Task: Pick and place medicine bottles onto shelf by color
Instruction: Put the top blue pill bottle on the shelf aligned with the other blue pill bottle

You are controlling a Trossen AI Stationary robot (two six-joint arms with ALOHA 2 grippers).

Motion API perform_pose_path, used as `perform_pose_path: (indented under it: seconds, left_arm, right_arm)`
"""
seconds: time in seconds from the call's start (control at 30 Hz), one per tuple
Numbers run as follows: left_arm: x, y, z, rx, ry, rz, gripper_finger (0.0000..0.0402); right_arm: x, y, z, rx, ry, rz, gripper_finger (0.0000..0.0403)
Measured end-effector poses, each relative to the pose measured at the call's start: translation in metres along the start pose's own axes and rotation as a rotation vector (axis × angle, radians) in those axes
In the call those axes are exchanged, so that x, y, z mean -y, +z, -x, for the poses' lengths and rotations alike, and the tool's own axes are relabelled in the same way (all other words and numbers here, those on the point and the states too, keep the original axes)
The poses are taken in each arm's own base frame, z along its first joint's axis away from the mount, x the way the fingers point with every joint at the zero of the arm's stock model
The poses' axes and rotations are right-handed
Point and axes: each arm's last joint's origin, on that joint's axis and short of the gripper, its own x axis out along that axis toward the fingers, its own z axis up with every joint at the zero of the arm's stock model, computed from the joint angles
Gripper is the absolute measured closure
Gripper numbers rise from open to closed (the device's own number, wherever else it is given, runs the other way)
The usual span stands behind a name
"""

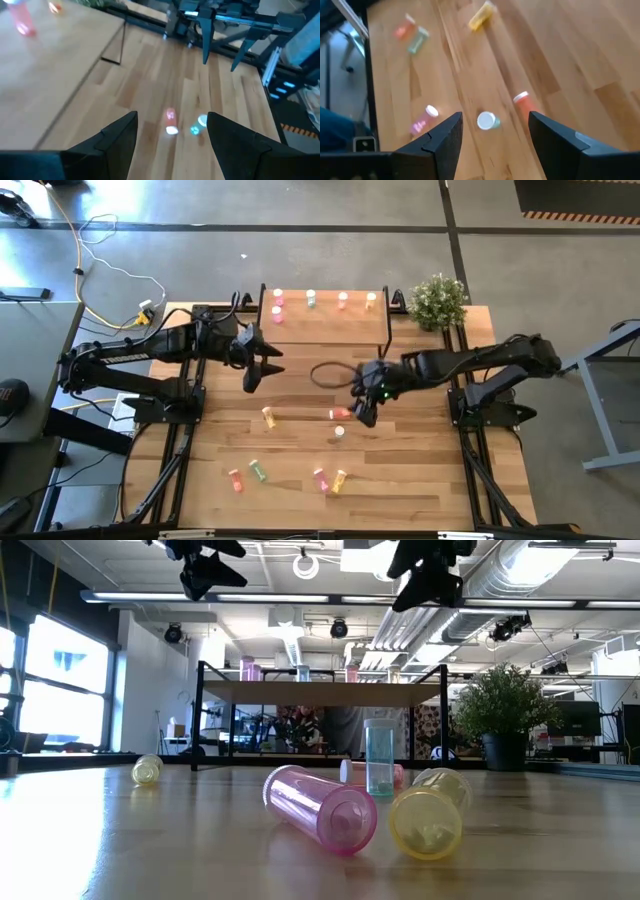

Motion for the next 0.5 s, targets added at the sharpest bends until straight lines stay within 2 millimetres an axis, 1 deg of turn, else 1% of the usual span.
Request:
perform_pose_path:
  seconds: [0.2,0.3,0.4,0.5]
  left_arm:
    - [0.008,-0.005,-0.002,-0.03,-0.032,-0.01,0.0172]
    - [0.01,-0.006,-0.002,-0.033,-0.038,-0.015,0.0172]
    - [0.011,-0.007,-0.003,-0.042,-0.042,-0.02,0.0172]
    - [0.011,-0.008,-0.003,-0.054,-0.041,-0.02,0.0172]
  right_arm:
    - [-0.018,-0.015,-0.029,-0.076,-0.016,0.062,0.0187]
    - [-0.025,-0.021,-0.048,-0.109,-0.017,0.099,0.0187]
    - [-0.03,-0.027,-0.068,-0.134,-0.02,0.137,0.0187]
    - [-0.031,-0.032,-0.087,-0.162,-0.037,0.142,0.0187]
